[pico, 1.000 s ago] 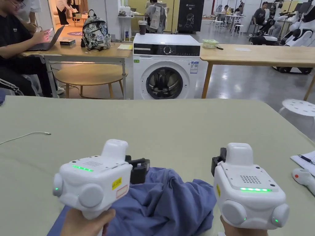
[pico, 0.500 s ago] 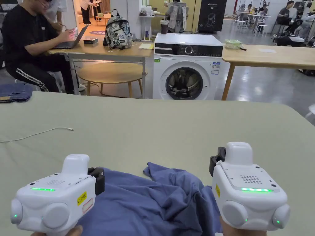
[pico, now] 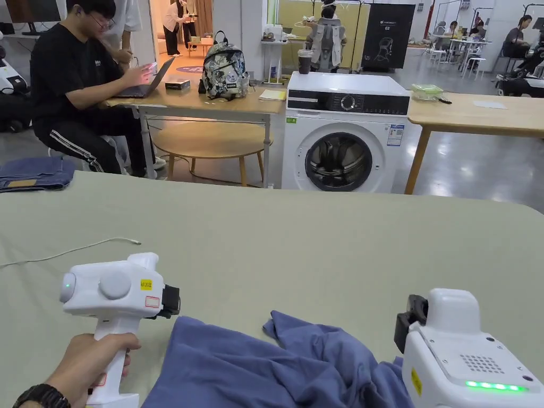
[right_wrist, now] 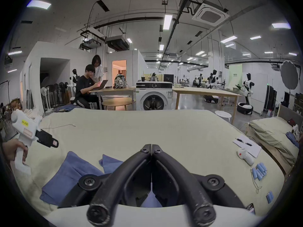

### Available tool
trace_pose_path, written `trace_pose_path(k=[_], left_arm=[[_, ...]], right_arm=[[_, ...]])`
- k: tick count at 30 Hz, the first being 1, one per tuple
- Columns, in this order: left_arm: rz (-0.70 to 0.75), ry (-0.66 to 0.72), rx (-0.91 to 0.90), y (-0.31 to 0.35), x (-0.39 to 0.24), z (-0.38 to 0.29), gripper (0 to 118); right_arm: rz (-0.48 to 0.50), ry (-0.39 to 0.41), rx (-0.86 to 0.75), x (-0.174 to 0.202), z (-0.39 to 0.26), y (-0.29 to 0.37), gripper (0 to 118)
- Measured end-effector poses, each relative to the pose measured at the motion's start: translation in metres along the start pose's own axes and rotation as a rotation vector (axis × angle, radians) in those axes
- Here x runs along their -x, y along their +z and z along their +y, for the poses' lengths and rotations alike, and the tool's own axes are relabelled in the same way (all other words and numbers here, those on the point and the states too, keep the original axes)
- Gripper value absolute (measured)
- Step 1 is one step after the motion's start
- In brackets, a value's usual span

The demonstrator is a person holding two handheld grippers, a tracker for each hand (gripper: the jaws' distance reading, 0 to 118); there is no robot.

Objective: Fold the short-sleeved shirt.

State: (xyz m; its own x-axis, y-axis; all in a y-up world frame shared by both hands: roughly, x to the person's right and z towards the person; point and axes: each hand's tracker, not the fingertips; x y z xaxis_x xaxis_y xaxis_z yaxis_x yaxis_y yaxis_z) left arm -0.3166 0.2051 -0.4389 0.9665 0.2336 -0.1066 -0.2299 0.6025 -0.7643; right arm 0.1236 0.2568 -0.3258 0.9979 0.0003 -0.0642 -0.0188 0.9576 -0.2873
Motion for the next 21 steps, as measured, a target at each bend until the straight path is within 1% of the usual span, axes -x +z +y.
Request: trace_pose_path(k=[1, 2, 3, 4, 5, 7, 10, 11, 12, 13, 14, 15, 16, 17, 18, 20, 21], left_arm=[[0.018, -0.005, 0.000, -0.008, 0.000, 0.004, 44], [0.029, -0.003, 0.035, -0.019, 0.000, 0.007, 58], [0.045, 0.005, 0.063, -0.032, 0.002, 0.011, 65], [0.056, 0.008, 0.083, -0.039, 0.002, 0.012, 65], [0.031, 0.009, 0.076, -0.047, 0.000, 0.014, 65], [0.029, 0.026, 0.115, -0.064, 0.002, 0.013, 65], [0.071, 0.029, 0.194, -0.084, -0.002, 0.006, 64], [0.086, 0.013, 0.213, -0.089, -0.004, 0.004, 60], [0.083, -0.004, 0.236, -0.092, -0.007, 0.000, 41], [0.085, -0.015, 0.236, -0.094, -0.009, -0.003, 26], [0.088, -0.032, 0.223, -0.095, -0.013, -0.006, 20], [0.102, -0.055, 0.202, -0.091, -0.017, -0.008, 17], [0.095, -0.060, 0.180, -0.090, -0.019, -0.011, 17], [0.063, -0.070, 0.183, -0.092, -0.023, -0.013, 7], [0.064, -0.084, 0.179, -0.092, -0.025, -0.015, 1], [0.086, -0.139, 0.178, -0.091, -0.028, -0.018, 0], [0.080, -0.142, 0.177, -0.088, -0.028, -0.018, 0]], right_arm=[[-0.003, 0.002, 0.006, -0.002, -0.001, -0.002, 0], [-0.008, 0.003, 0.013, -0.005, -0.002, -0.005, 0], [-0.013, 0.003, 0.018, -0.008, -0.004, -0.008, 0], [-0.018, 0.004, 0.024, -0.010, -0.005, -0.010, 0], [-0.023, 0.005, 0.030, -0.013, -0.007, -0.012, 0], [-0.036, 0.005, 0.040, -0.019, -0.010, -0.015, 0], [-0.053, 0.003, 0.057, -0.027, -0.014, -0.019, 0], [-0.059, 0.003, 0.063, -0.030, -0.016, -0.021, 0], [-0.064, 0.002, 0.070, -0.032, -0.017, -0.022, 0], [-0.069, 0.001, 0.076, -0.034, -0.018, -0.022, 0], [-0.074, -0.002, 0.080, -0.036, -0.020, -0.023, 0], [-0.078, -0.004, 0.084, -0.038, -0.021, -0.023, 0], [-0.082, -0.006, 0.087, -0.040, -0.022, -0.023, 0], [-0.086, -0.010, 0.090, -0.042, -0.023, -0.024, 0], [-0.088, -0.011, 0.094, -0.043, -0.024, -0.024, 0], [-0.094, -0.012, 0.104, -0.047, -0.026, -0.025, 0], [-0.095, -0.017, 0.111, -0.050, -0.027, -0.025, 0]])
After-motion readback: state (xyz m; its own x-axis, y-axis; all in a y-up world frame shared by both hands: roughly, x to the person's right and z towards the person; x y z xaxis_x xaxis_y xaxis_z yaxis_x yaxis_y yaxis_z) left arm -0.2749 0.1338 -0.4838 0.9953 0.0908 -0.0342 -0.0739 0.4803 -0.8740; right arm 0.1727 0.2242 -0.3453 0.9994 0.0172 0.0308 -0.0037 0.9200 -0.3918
